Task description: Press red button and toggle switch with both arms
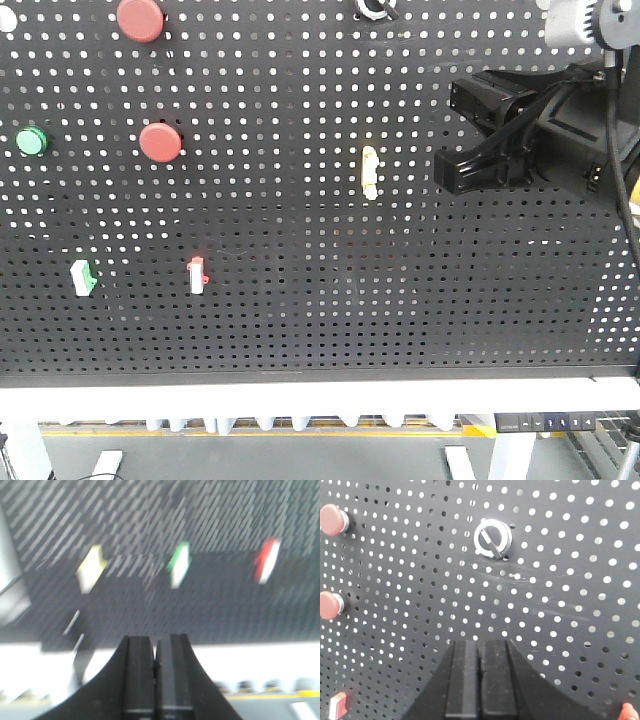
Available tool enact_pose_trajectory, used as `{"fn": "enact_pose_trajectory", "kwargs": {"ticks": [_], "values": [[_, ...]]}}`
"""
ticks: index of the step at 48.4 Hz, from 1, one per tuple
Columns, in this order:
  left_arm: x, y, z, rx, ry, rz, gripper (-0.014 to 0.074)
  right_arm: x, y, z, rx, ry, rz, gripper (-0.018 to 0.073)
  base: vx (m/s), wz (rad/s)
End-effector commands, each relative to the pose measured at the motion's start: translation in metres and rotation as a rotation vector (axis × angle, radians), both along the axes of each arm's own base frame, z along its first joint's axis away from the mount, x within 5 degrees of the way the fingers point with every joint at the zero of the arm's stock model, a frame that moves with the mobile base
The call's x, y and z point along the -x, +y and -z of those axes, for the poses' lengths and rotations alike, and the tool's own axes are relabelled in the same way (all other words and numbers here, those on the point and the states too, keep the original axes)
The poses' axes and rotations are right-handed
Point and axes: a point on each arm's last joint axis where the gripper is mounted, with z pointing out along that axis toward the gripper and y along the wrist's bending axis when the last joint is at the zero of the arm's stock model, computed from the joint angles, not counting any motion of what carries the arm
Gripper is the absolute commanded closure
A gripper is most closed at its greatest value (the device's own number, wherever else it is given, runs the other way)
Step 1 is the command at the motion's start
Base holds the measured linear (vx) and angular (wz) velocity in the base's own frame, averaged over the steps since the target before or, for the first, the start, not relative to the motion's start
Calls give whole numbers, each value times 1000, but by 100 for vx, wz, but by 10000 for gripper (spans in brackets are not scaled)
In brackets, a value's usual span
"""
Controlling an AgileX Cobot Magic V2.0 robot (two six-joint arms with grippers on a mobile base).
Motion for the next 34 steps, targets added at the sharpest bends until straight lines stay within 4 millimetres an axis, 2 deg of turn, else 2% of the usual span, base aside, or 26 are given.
{"fn": "enact_pose_trajectory", "kwargs": {"ticks": [1,6,8,16,34], "values": [[15,0,10,6,-138,-7,594,10,-3,-17,-23,-64,-22,559,0,0],[27,0,41,9,-184,-12,594,10,-3,-17,-23,-65,-23,559,0,0],[30,0,44,17,-173,-16,594,10,-3,-17,-23,-65,-23,559,0,0],[27,1,45,23,-118,-18,594,10,-3,-17,-23,-64,-22,559,0,0],[26,1,45,22,-117,-18,594,10,-3,-17,-23,-64,-22,559,0,0]]}}
